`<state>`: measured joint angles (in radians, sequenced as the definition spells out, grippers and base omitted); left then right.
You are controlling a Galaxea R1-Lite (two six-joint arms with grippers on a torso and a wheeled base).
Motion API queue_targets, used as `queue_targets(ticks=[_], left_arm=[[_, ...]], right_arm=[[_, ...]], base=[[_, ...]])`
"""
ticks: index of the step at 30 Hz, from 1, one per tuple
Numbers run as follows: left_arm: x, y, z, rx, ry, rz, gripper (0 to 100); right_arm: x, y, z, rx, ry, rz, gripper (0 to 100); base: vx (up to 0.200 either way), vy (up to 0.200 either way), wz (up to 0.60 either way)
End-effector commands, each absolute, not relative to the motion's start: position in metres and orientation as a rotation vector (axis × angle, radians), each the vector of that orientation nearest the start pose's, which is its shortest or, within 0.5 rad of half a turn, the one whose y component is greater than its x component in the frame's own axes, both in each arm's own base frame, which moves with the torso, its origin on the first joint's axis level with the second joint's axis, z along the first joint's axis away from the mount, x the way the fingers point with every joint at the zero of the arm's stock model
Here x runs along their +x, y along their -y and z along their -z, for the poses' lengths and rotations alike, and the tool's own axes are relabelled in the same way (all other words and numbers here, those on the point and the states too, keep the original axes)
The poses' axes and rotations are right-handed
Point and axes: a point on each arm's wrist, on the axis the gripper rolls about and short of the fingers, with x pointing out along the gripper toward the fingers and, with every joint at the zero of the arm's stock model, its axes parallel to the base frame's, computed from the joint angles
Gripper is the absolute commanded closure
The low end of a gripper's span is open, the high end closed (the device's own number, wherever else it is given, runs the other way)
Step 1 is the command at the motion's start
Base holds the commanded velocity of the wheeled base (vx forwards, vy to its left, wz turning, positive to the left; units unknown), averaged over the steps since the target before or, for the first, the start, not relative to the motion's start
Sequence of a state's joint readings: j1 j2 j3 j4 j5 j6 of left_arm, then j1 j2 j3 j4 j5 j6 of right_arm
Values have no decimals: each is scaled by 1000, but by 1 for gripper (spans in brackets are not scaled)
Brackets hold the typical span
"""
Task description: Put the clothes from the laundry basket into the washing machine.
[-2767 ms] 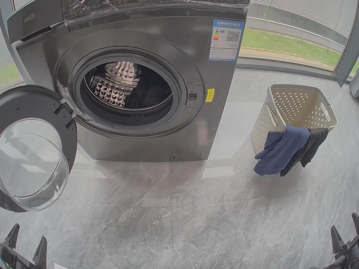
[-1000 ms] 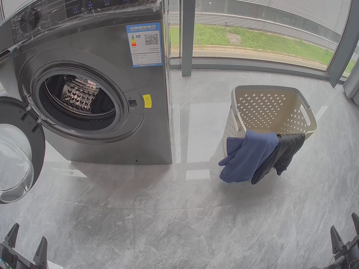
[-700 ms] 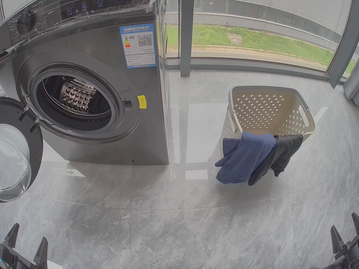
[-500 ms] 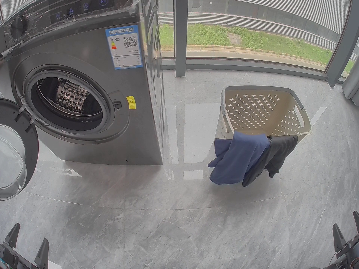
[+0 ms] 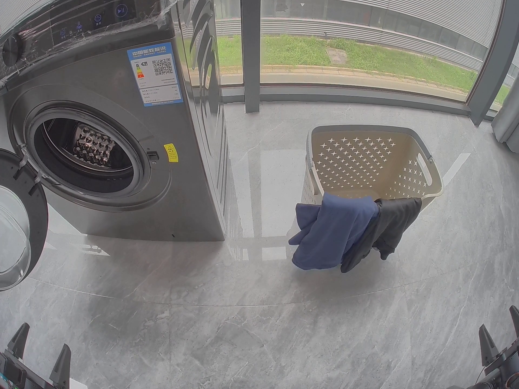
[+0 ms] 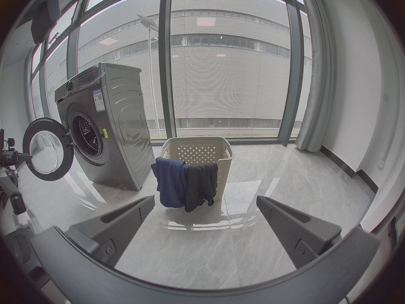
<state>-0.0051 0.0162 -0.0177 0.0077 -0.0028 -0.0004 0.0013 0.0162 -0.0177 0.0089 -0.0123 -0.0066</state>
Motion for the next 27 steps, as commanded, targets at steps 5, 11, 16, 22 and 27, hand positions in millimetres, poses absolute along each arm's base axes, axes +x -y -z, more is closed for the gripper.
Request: queue_targets(ticks=[5, 11, 16, 22, 27], left_arm=[[-23, 0, -75, -6, -11, 18, 0], [-23, 0, -75, -6, -9, 18, 0], [-23, 0, -75, -6, -11, 18, 0], [-23, 0, -75, -6, -8, 18, 0], [-23, 0, -75, -8, -11, 18, 0]], right_arm=[[-23, 0, -75, 0, -2, 17, 0], [-23, 0, -75, 3, 0, 18, 0], [-23, 0, -75, 0, 0, 15, 0], [-23, 0, -75, 0, 0, 15, 0], [-23, 0, -75, 0, 0, 15, 0]], base=[[0, -200, 0], [0, -200, 0], [0, -120, 0], [0, 0, 0], [160, 0, 0]])
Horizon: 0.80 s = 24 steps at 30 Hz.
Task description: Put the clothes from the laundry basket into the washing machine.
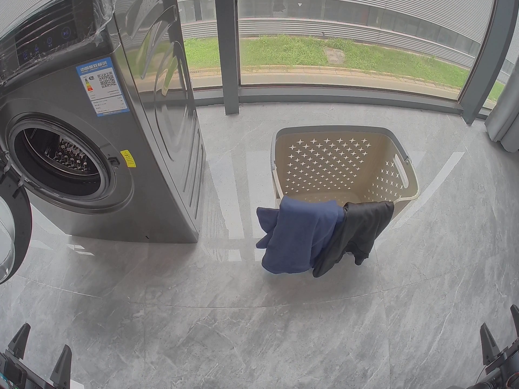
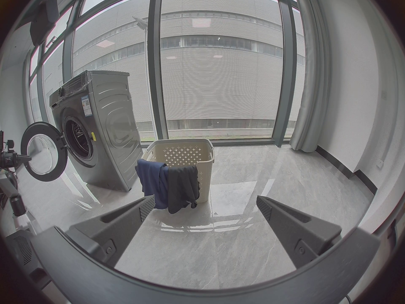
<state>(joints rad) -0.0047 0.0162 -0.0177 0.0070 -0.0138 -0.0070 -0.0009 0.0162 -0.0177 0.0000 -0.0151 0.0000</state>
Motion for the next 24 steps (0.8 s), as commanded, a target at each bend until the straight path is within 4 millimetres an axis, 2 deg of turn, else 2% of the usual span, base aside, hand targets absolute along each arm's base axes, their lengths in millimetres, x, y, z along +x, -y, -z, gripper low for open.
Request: queue_targets(ticks=[1, 8, 10, 12, 13, 14, 16, 24], left_arm=[[-23, 0, -75, -8, -11, 18, 0], [-23, 0, -75, -9, -11, 20, 0], [-23, 0, -75, -9, -11, 20, 0], [-23, 0, -75, -9, -11, 20, 0], [-23, 0, -75, -9, -11, 20, 0], [-23, 0, -75, -8, -11, 18, 0], [-23, 0, -75, -5, -9, 18, 0], [-23, 0, -75, -8, -11, 18, 0]], right_arm=[[-23, 0, -75, 0, 0, 15, 0], [-23, 1, -75, 8, 0, 29, 0], [-23, 1, -79, 22, 19, 27, 0], [-30, 0, -102, 47, 134, 18, 0], [-30, 0, -102, 47, 134, 18, 0], [-33, 0, -122, 59, 183, 15, 0], [-25, 0, -127, 58, 117, 9, 0], [10, -1, -121, 56, -174, -58, 0]], base=[[200, 0, 0], [200, 0, 0], [0, 0, 0], [0, 0, 0], [0, 0, 0], [0, 0, 0], [0, 0, 0], [0, -25, 0]])
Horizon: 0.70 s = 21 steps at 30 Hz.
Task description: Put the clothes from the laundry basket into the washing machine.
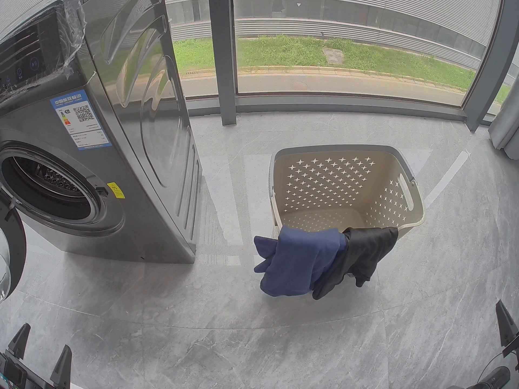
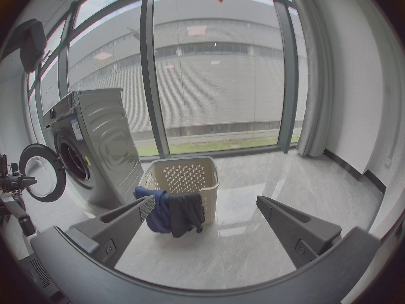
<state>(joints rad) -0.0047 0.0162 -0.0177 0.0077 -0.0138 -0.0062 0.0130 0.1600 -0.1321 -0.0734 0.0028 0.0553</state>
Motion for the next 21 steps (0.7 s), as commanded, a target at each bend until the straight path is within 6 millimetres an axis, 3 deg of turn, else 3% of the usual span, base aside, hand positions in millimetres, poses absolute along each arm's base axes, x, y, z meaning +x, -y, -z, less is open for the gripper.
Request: queue_targets(ticks=[1, 11, 16, 21], left_arm=[[-23, 0, -75, -8, -11, 18, 0], [-23, 0, -75, -6, -9, 18, 0], [-23, 0, -75, -6, -11, 20, 0], [-23, 0, -75, -8, -9, 18, 0]], right_arm=[[13, -1, -120, 53, -200, -59, 0], [37, -3, -127, 15, -338, -91, 0], [72, -15, -143, 7, -364, -264, 0], [112, -27, -144, 21, -449, -295, 0]], base=[[0, -200, 0], [0, -200, 0], [0, 0, 0], [0, 0, 0]])
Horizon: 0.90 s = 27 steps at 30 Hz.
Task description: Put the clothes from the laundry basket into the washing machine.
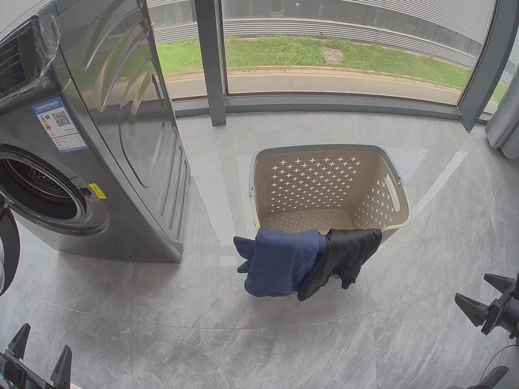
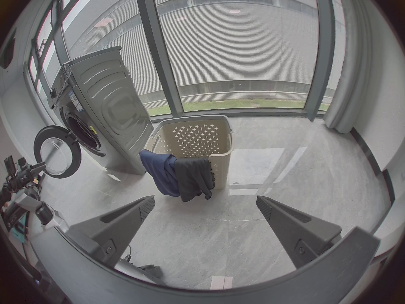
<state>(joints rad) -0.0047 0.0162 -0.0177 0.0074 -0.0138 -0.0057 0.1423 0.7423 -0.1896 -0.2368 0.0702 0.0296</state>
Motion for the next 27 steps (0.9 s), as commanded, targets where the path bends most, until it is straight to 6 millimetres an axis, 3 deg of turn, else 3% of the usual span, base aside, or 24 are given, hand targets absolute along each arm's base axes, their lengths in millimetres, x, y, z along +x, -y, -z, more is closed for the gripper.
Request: queue_targets(ticks=[1, 5, 10, 17, 20, 27], left_arm=[[-23, 0, -75, -8, -9, 20, 0], [-23, 0, -75, -8, -11, 20, 0], [-23, 0, -75, -8, -11, 20, 0], [-23, 0, -75, -8, -11, 20, 0], [-23, 0, -75, -8, -11, 20, 0], [-23, 0, -75, -8, -11, 20, 0]], right_arm=[[128, -33, -139, 36, -475, -307, 0], [157, -43, -123, 43, -528, -300, 0], [173, -49, -107, 25, -584, -277, 0], [179, -60, -106, 22, -593, -314, 0], [188, -66, -109, 46, -590, -315, 0], [211, -75, -106, 51, -606, -300, 0]], base=[[0, 0, 0], [150, 0, 0], [0, 0, 0], [0, 0, 0], [-200, 0, 0], [0, 0, 0]])
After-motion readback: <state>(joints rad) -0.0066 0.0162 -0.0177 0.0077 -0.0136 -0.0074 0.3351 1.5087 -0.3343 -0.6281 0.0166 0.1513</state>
